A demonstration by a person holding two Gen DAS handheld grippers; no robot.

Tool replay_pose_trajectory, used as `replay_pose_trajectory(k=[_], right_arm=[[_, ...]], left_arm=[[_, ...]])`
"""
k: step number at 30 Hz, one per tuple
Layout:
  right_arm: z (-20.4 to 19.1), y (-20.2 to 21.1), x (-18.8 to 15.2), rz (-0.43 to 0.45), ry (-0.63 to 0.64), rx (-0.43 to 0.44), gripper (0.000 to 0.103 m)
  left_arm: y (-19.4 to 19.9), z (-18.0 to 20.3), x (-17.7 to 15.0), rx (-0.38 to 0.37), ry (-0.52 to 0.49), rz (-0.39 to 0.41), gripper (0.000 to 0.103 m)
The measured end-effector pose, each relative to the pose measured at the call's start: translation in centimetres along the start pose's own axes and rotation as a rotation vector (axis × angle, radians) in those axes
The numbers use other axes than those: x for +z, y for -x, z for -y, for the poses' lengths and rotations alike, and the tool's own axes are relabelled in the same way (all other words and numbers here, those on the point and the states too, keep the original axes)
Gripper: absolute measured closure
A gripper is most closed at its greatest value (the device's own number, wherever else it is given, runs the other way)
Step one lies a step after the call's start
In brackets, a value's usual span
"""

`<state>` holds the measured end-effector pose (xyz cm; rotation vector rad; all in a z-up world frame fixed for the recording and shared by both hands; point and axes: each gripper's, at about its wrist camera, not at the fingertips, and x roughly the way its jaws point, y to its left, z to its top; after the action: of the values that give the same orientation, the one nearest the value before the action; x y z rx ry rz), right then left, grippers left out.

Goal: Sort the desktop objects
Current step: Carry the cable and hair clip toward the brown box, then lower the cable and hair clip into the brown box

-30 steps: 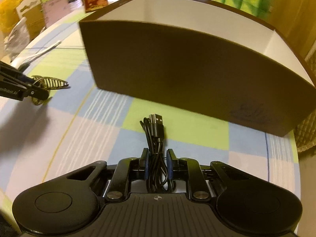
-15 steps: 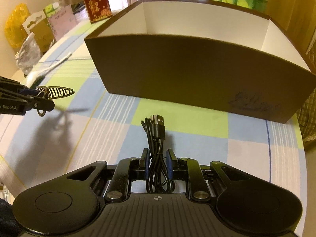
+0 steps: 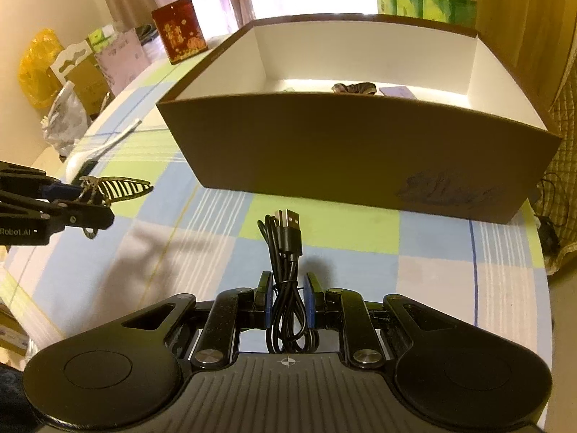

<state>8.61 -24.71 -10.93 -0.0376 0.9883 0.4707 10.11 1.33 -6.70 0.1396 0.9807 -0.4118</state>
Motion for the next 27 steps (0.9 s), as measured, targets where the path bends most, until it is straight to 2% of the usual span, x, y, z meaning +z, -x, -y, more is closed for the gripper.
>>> replay_pose_trajectory(k=[18,27], right_arm=[[0.2,4.5,3.0,0.137,-0.027,0.108,0.089],[1.8,6.1,5.7,0.208,-0.045,0.115,0.089]], left_arm=[[3.4,4.0,3.3,-0.071,-0.069,0.129,0.076],[4.2,4.6,5.6,-0.075,-0.101,0.186,0.076]])
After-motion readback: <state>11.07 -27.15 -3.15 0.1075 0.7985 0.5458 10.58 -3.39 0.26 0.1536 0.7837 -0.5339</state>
